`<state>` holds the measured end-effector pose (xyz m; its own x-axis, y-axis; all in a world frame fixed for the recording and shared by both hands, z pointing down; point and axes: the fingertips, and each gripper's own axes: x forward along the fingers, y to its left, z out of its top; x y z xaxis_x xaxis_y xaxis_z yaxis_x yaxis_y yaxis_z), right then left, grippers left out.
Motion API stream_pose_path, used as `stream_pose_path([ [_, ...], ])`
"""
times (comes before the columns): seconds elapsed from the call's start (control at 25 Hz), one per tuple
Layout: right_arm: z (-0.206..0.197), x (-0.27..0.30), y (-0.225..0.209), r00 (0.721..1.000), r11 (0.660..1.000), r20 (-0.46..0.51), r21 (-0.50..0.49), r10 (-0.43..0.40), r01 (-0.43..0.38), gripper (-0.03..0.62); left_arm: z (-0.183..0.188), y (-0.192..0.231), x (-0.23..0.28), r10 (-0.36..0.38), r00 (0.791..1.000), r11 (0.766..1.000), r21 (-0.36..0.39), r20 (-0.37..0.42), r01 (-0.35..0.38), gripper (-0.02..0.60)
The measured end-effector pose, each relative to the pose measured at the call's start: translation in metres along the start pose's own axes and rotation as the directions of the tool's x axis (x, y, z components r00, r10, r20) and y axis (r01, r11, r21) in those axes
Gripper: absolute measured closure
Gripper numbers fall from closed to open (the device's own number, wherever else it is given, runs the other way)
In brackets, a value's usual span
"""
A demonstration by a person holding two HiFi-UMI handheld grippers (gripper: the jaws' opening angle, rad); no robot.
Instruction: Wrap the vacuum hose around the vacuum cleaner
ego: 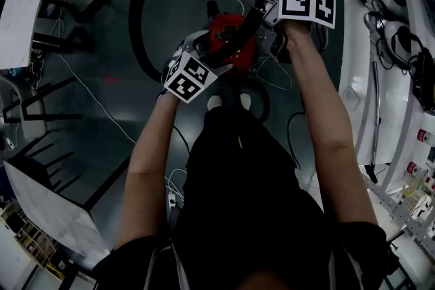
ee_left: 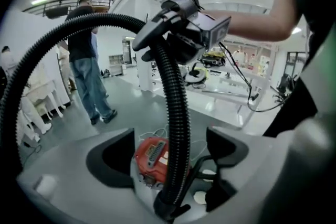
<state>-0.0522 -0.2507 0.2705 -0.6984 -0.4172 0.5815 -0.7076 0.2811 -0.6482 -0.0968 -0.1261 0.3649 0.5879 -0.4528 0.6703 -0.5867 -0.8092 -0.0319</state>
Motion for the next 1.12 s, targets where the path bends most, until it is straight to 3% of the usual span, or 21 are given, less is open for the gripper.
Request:
stream_pose_path([
  [0.08,-0.004,0.001,-0.013,1.0,0.999,0.003,0.038,-0.01,0.01,0.447,-0.008,-0.008,0.017,-0.044,0.999,0.999,0.009,-0.027,0.044,0.187],
  [0.16,-0.011,0.002,-0.025,1.0,0.998,0.001,0.068,-0.018,0.017,0.447,-0.014,-0.012,0.032,-0.063,0.997,0.998,0.023,-0.044,0.064,0.299],
  [0.24,-0.017,0.004,-0.037,1.0,0.996,-0.001,0.081,-0.029,0.029,0.447,-0.018,-0.017,0.045,-0.084,0.995,0.996,0.034,-0.061,0.086,0.329],
  [0.44,-0.029,0.009,-0.056,0.998,0.995,0.006,0.083,-0.057,0.056,0.447,-0.017,-0.032,0.075,-0.138,0.987,0.989,0.046,-0.081,0.142,0.337],
  [0.64,-0.04,0.016,-0.068,0.997,0.994,0.034,0.091,-0.063,0.06,0.445,-0.022,-0.043,0.098,-0.17,0.979,0.983,0.052,-0.108,0.177,0.387],
  [0.8,-0.054,0.021,-0.082,0.997,0.993,0.038,0.096,-0.072,0.068,0.445,-0.037,-0.051,0.105,-0.214,0.968,0.976,0.008,-0.128,0.217,0.398],
  [0.96,-0.069,0.025,-0.097,0.996,0.992,0.042,0.106,-0.074,0.07,0.448,-0.052,-0.06,0.104,-0.289,0.939,0.956,-0.015,-0.184,0.292,0.402],
  [1.12,-0.082,0.03,-0.11,0.997,0.991,0.039,0.117,-0.062,0.057,0.45,-0.064,-0.067,0.1,-0.344,0.899,0.931,0.03,-0.273,0.365,0.402],
])
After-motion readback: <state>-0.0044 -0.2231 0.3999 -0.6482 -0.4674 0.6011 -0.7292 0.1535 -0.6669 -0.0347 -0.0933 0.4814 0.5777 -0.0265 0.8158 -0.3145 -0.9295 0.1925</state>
